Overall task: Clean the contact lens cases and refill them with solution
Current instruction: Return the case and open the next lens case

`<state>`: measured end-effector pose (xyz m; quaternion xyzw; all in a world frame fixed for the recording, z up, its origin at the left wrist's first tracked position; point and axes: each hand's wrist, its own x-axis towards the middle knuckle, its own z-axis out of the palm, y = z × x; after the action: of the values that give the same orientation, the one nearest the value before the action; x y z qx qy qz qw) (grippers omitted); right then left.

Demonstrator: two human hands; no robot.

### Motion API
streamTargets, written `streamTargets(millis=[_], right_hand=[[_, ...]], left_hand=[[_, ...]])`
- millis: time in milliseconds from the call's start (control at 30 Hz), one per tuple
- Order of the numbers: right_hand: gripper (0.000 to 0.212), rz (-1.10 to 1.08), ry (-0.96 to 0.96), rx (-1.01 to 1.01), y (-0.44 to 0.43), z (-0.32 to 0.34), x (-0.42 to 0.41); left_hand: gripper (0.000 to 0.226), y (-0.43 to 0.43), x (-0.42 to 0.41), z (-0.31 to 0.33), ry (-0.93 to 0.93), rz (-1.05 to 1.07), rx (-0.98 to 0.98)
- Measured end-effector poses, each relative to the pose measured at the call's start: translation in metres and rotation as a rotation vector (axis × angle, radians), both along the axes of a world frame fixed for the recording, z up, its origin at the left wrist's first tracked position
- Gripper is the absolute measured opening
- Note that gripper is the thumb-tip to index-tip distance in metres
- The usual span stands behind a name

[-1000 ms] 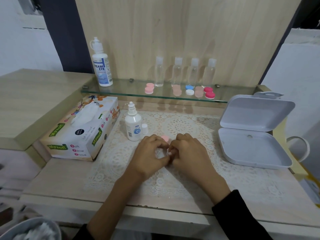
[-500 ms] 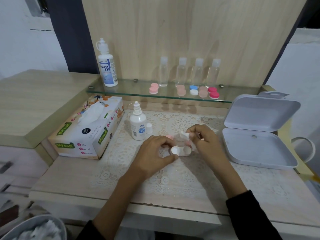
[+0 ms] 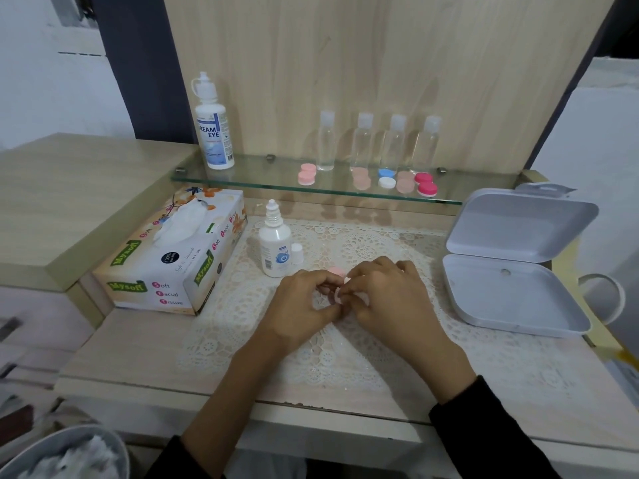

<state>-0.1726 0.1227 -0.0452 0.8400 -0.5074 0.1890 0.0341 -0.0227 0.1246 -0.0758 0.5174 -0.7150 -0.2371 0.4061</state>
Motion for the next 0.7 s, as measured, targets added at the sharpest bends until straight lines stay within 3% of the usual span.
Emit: streamTargets(millis=[167,467,533,600,700], right_hand=[[0.026,-0.004,0.141,0.044,0.002,0.009,0.006],[0.011,-0.008,-0.068,0.075,-0.006,-0.013,0.002],[0.008,0.012,-0.209,0.18,-0.01,-0.015,-0.002],[0.019,0.012,-0.489,0.29,-0.012,-0.012,-0.01],[0.025,-0.046,-0.839,0.231,-0.009,-0.008,-0.027]], left_hand=[[0.036,0.002,-0.001,0.0,-0.065,0.023,-0.018],[0.025,0.003,-0.002,0.001,-0.023,0.017,-0.029],[0.025,0.003,-0.002,0.001,0.02,0.002,-0.018],[0.026,0.002,-0.001,0.0,0.055,-0.014,-0.007],[0.028,0.001,0.0,-0.002,0.066,-0.009,0.008]])
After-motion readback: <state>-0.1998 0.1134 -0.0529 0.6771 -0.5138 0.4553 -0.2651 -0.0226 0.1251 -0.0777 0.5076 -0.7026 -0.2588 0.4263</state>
